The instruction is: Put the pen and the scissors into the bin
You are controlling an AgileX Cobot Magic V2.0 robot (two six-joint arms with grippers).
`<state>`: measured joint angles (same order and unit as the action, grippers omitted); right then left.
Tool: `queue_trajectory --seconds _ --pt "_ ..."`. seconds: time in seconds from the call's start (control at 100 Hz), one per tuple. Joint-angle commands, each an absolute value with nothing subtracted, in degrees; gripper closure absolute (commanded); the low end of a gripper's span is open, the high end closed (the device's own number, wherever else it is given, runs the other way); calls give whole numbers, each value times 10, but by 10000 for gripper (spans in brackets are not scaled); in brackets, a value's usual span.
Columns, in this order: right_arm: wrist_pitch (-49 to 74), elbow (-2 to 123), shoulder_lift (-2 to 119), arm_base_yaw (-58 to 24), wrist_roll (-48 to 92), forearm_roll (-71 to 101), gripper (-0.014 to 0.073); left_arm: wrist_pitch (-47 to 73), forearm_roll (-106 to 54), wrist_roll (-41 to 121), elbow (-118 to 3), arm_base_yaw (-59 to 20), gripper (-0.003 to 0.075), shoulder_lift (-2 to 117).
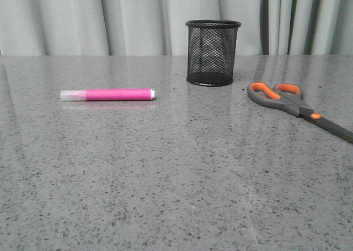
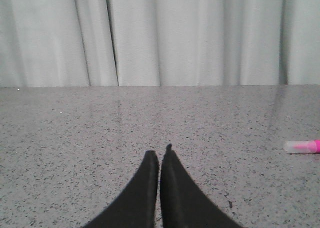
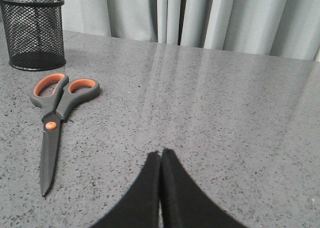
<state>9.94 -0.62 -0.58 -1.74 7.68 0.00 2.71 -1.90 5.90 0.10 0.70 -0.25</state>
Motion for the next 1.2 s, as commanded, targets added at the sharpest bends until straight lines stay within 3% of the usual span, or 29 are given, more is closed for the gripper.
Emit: queue_trajectory --seconds 0.0,1.19 --pt "56 -14 -18 -16 76 -4 670 -12 -20 54 27 3 739 -20" --pt "10 -14 -18 -16 76 0 670 -12 -47 54 27 3 739 -20"
